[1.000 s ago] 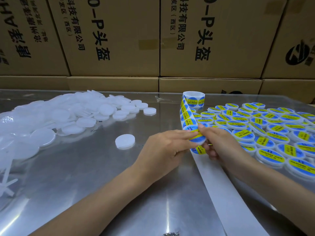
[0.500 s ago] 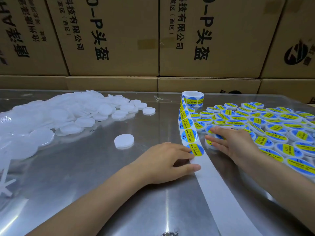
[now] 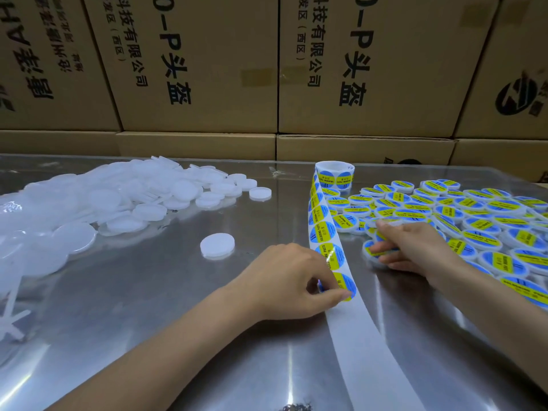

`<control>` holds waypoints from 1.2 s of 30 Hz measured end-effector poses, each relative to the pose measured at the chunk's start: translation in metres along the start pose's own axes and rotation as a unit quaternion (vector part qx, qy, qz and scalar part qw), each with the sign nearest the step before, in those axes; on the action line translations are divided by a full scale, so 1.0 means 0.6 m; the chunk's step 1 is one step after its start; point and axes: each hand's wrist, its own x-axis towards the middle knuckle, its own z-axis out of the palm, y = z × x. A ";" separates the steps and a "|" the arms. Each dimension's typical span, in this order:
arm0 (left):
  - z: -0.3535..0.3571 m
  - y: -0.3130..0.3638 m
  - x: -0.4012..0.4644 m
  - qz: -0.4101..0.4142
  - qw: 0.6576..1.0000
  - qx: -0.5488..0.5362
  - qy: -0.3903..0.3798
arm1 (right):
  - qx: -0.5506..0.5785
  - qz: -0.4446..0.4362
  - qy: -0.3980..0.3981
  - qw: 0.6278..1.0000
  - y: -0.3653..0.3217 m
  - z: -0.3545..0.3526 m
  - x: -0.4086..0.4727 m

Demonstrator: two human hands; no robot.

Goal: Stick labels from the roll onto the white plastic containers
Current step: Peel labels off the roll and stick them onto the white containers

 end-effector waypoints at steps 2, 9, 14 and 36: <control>0.006 -0.005 0.000 -0.017 0.999 -0.032 0.010 | -0.011 -0.002 0.001 1.000 0.001 -0.001 0.001; 0.027 -0.035 0.004 -0.120 0.991 -0.063 -0.022 | -0.115 -0.163 0.014 0.980 0.006 0.022 -0.004; 0.034 -0.041 0.005 -0.114 0.990 -0.065 -0.044 | -0.335 -0.335 -0.056 0.879 0.015 0.046 -0.025; 0.029 -0.050 0.002 -0.117 0.989 -0.091 -0.005 | -0.324 -0.368 -0.157 0.857 0.043 0.062 -0.018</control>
